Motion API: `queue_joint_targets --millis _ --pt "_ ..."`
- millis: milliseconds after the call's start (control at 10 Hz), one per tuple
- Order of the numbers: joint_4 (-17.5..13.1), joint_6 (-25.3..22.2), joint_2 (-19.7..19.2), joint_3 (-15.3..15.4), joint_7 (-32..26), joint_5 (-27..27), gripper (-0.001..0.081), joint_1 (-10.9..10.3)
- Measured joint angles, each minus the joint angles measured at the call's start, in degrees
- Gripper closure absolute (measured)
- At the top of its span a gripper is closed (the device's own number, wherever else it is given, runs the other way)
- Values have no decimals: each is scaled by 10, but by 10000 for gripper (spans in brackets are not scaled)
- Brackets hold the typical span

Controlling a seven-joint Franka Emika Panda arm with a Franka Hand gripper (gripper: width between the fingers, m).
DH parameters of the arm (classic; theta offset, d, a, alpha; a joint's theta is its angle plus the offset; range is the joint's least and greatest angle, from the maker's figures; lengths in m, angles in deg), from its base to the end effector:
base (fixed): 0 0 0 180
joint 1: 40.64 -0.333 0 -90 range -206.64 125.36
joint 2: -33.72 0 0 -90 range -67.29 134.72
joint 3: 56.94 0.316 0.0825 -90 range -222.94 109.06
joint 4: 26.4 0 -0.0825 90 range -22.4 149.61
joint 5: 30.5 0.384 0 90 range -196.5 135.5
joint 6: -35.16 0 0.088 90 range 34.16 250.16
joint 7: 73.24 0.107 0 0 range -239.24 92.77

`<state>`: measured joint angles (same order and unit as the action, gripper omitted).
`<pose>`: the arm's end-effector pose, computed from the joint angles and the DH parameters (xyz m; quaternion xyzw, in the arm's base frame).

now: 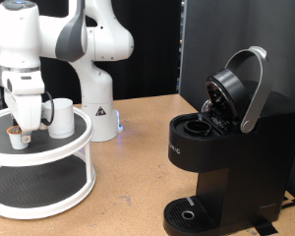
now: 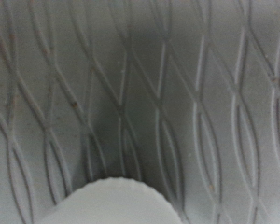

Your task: Make a cup of coffee with the keurig machine

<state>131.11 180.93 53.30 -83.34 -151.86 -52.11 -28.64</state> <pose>0.3161 -0.2308 0.3218 0.8710 0.4857 -0.0007 0.0735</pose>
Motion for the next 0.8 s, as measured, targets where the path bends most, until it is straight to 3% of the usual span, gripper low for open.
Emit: queue_joint_targets --millis 100,200,300,400,500,800 --pt "0 0 -1 0 2 0 3 0" --pt "0 0 -1 0 4 0 86 0" --pt "0 0 -2 1 6 0 270 0" --pt "-1 0 -2 1 8 0 270 0" --pt "-1 0 -2 1 10 0 343 0" --pt "-7 -18 3 1 7 9 343 -1"
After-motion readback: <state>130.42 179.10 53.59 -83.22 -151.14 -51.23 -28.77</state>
